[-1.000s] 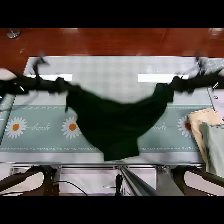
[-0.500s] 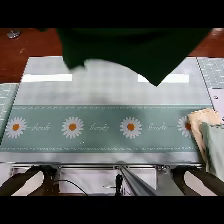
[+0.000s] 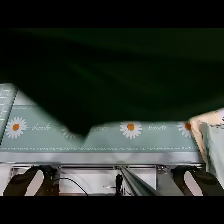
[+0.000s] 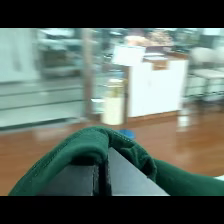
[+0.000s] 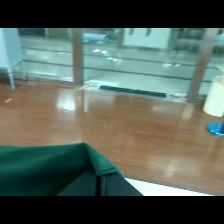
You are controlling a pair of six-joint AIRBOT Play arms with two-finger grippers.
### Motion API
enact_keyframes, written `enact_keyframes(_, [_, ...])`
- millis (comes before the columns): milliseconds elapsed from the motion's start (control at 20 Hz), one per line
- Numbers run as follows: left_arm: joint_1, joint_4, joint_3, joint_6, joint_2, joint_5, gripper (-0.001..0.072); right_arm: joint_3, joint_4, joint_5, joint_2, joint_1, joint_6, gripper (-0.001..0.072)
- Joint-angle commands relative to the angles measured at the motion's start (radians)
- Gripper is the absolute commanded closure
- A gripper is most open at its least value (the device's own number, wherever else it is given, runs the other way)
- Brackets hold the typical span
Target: Fold the shirts.
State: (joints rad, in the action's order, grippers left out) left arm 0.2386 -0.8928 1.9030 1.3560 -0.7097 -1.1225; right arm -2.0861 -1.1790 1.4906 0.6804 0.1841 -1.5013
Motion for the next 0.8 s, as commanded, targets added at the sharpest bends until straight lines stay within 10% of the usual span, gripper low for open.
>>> enact_keyframes(0, [0.005, -0.104, 0.003, 0.041, 0.047, -0.072, 0.0673, 0.025, -0.032, 0.094, -0.034, -0.001, -0.022, 0.0693])
enact_keyframes(350, [0.004, -0.072, -0.454, 0.09, 0.042, -0.256, 0.0673, 0.505, 0.091, 0.113, -0.034, -0.001, 0.012, 0.0693])
enact_keyframes(750, [-0.095, -0.063, -0.965, 0.067, -0.204, 0.305, 0.0673, 0.921, 0.141, -0.344, 0.306, -0.001, 0.087, 0.0693])
